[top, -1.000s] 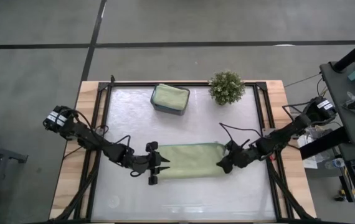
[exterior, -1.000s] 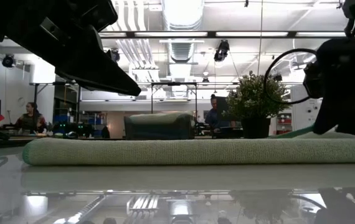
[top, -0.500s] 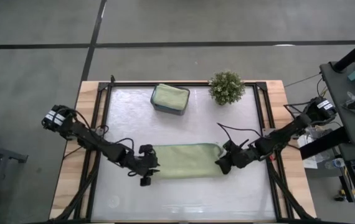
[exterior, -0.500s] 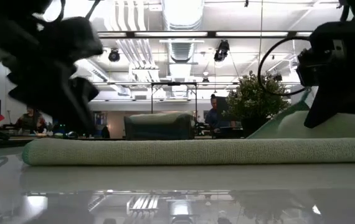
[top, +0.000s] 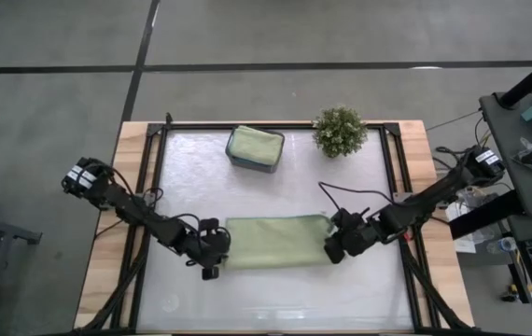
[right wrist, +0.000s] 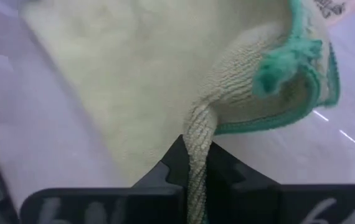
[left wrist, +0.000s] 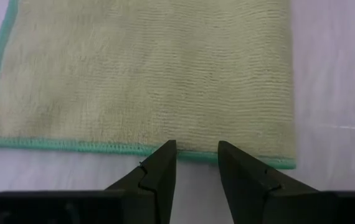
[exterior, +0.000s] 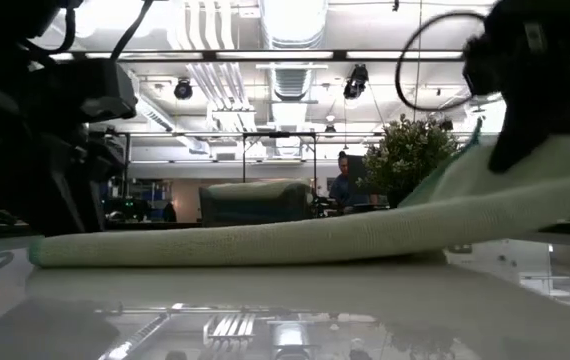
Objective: Fold microfiber towels
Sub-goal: Fold the green microfiber towel
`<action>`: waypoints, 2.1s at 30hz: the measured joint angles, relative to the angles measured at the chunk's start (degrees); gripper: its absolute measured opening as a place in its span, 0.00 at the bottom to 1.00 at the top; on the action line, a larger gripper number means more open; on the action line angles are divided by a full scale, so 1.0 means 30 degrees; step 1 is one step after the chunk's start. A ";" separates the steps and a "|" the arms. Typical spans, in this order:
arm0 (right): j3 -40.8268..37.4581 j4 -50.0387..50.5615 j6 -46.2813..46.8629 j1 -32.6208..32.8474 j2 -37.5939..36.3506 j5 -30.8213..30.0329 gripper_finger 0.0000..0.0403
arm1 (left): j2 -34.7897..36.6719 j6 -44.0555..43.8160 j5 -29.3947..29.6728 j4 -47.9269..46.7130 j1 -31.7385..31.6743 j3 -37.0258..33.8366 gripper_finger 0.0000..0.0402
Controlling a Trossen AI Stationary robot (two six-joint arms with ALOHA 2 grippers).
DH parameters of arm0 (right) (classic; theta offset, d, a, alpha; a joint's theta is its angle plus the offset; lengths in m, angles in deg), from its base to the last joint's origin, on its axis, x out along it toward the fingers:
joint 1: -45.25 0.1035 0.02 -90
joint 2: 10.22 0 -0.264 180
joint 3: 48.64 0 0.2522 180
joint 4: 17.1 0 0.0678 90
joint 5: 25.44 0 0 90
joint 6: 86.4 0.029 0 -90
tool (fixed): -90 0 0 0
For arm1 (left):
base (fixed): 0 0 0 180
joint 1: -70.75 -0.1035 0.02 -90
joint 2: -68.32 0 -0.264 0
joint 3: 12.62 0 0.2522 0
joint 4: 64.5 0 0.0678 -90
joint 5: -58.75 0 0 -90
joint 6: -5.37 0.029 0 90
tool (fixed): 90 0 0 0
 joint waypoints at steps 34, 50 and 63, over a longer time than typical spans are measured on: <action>0.2401 -1.3784 -0.3747 -0.4500 0.6909 0.3395 0.04 | 0.0445 0.0431 -0.1421 0.0161 0.0023 -0.0021 0.26; 0.7733 -1.2405 -0.7210 -0.5458 1.1571 0.3278 0.04 | 0.0068 -0.0083 -0.1073 -0.0699 0.0016 -0.0096 0.26; 1.0741 -0.9903 -0.8921 -0.5832 1.3468 0.3295 0.04 | 0.0051 -0.0086 -0.1009 -0.0564 0.0009 -0.0093 0.26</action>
